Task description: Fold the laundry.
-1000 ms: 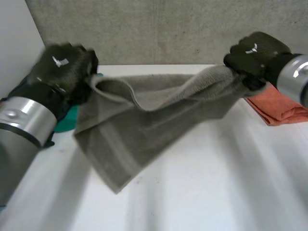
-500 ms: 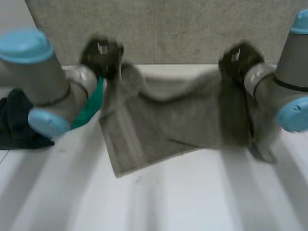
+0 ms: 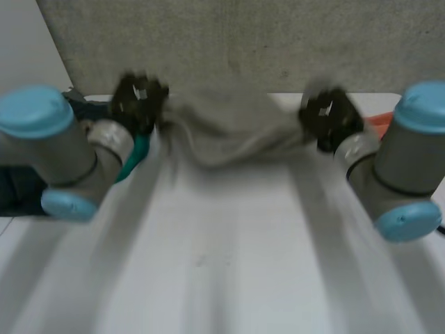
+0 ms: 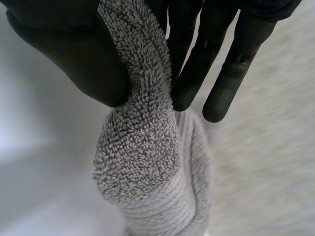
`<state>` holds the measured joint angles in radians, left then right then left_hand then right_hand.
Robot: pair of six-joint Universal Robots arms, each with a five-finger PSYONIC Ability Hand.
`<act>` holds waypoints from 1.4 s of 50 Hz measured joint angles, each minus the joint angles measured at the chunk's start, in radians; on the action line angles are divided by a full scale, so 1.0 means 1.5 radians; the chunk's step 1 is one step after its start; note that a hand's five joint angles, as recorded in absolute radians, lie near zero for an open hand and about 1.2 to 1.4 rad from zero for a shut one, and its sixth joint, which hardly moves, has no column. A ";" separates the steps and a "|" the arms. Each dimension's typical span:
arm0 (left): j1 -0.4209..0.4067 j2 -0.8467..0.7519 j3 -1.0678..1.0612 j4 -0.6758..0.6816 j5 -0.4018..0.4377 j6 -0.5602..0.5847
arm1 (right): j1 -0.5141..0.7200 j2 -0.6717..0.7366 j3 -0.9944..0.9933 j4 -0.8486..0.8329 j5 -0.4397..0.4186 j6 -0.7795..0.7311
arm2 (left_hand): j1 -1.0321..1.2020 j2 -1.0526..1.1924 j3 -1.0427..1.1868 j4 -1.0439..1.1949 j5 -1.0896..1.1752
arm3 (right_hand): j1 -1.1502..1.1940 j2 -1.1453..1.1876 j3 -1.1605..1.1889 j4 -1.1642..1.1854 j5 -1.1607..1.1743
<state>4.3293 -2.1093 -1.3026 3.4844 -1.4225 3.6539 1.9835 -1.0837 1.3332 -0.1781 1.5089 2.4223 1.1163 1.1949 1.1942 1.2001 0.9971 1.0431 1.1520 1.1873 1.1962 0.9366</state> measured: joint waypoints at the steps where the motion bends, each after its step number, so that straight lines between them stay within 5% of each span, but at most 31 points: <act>1: 0.000 -0.001 -0.029 -0.001 0.003 0.003 | 0.003 0.012 0.011 0.006 0.000 0.006 | 0.000 0.000 0.000 0.000 0.000 | 0.000 0.000 0.000 0.000 0.000; 7: -0.004 -0.008 -0.148 -0.012 0.013 0.046 | 0.008 0.057 0.049 0.019 0.003 0.027 | -0.023 -0.070 -0.070 -0.070 -0.048 | 0.000 0.000 0.000 0.000 0.000; 14: -0.002 0.007 -0.197 -0.055 0.012 0.097 | 0.005 0.048 0.082 0.018 0.004 0.042 | -0.330 -0.373 -0.369 -0.375 -0.356 | 0.000 0.000 0.000 0.000 0.000; 21: 0.001 0.074 -0.246 -0.091 0.011 0.071 | 0.001 -0.001 0.121 0.019 0.003 0.092 | -0.461 -0.510 -0.507 -0.519 -0.500 | 0.000 0.000 0.000 0.000 0.000; 30: -0.016 0.141 -0.324 -0.089 0.012 -0.126 | -0.001 -0.017 0.150 0.022 0.001 0.168 | -0.467 -0.520 -0.517 -0.530 -0.513 | 0.000 0.000 0.000 0.000 0.000; 36: -0.046 0.135 -0.339 -0.069 0.010 -0.189 | 0.000 -0.016 0.152 0.032 0.000 0.179 | -0.467 -0.520 -0.517 -0.530 -0.513 | 0.000 0.000 0.000 0.000 0.000; 56: -0.060 -0.016 -0.241 -0.007 -0.020 -0.105 | -0.034 -0.035 0.178 0.064 -0.008 0.300 | -0.343 -0.395 -0.396 -0.397 -0.381 | 0.000 0.000 0.000 0.000 0.000; 70: -0.050 0.041 -0.288 -0.012 -0.016 -0.085 | -0.056 -0.040 0.181 0.063 -0.011 0.297 | -0.346 -0.398 -0.398 -0.405 -0.389 | 0.000 0.000 0.000 0.000 0.000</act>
<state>4.2543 -2.0482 -1.7339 3.4664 -1.4461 3.5263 1.9001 -1.1433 1.6048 -0.0835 1.4919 2.8684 0.5971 0.5977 0.5977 0.5930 0.4135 1.0431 1.1520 1.1873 1.1962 0.9366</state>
